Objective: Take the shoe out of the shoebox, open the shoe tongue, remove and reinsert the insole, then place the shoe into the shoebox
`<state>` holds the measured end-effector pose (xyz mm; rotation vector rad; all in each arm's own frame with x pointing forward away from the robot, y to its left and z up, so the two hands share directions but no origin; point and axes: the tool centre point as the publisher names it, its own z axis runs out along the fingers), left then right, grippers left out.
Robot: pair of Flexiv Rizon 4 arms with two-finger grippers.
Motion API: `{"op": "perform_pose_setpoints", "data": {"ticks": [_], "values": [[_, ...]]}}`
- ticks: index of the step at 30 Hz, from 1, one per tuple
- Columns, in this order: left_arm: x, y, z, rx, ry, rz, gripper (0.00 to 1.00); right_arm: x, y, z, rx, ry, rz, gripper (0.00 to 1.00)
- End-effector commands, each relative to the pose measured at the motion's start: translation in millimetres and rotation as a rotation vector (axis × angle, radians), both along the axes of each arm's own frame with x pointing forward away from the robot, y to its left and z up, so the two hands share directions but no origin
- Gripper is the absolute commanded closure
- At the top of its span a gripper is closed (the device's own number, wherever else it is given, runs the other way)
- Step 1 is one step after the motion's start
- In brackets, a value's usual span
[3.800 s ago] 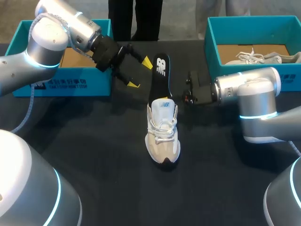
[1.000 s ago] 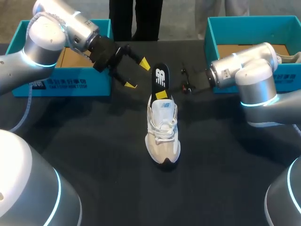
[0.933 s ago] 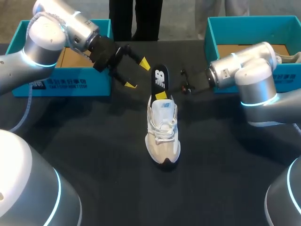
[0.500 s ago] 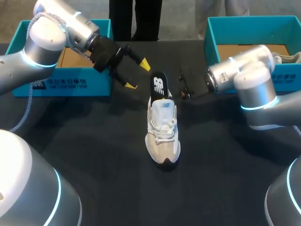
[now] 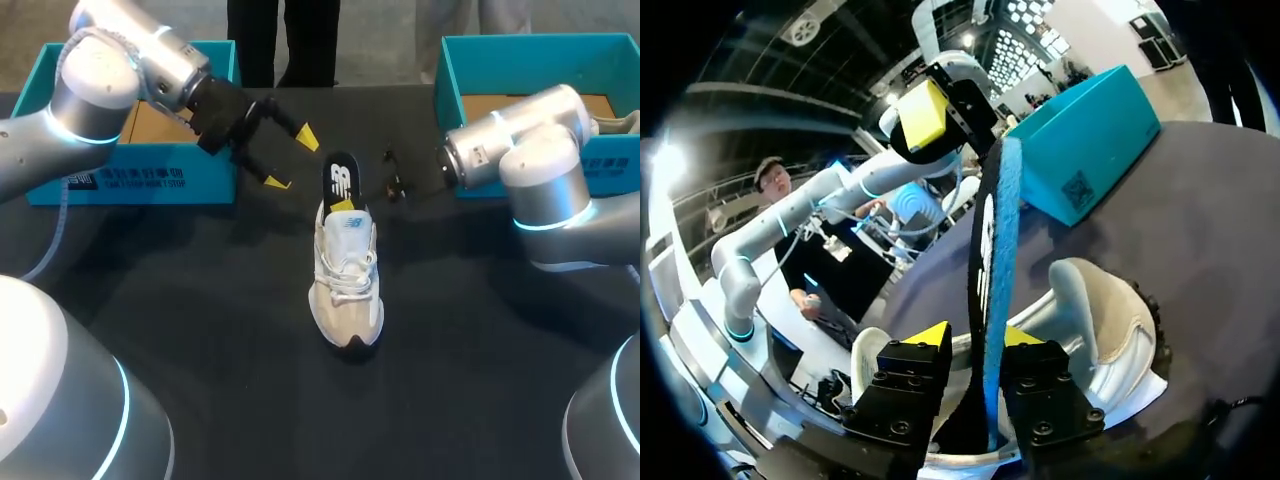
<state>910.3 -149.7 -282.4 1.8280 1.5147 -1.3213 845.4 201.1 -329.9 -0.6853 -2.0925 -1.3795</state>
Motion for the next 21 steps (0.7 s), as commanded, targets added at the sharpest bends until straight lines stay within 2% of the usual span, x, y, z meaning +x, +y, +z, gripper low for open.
{"op": "perform_pose_setpoints", "data": {"ticks": [1, 9, 15, 21], "values": [[-2.1, 1, 0, 0.000, -0.005, 0.005, 0.00, -1.7, -4, 6, -0.010, -0.011, -0.013, 0.72], [-4.0, 2, 0, 0.003, -0.006, 0.006, 0.00, 12.5, -1, 6, 0.005, -0.032, -0.009, 0.76], [-4.0, 3, 1, 0.005, -0.009, 0.007, 0.00, 18.4, 5, 3, 0.016, -0.025, 0.023, 0.86], [-3.9, 3, 1, 0.004, -0.008, 0.008, 0.00, 11.9, 4, -6, 0.015, 0.014, 0.037, 0.99]]}}
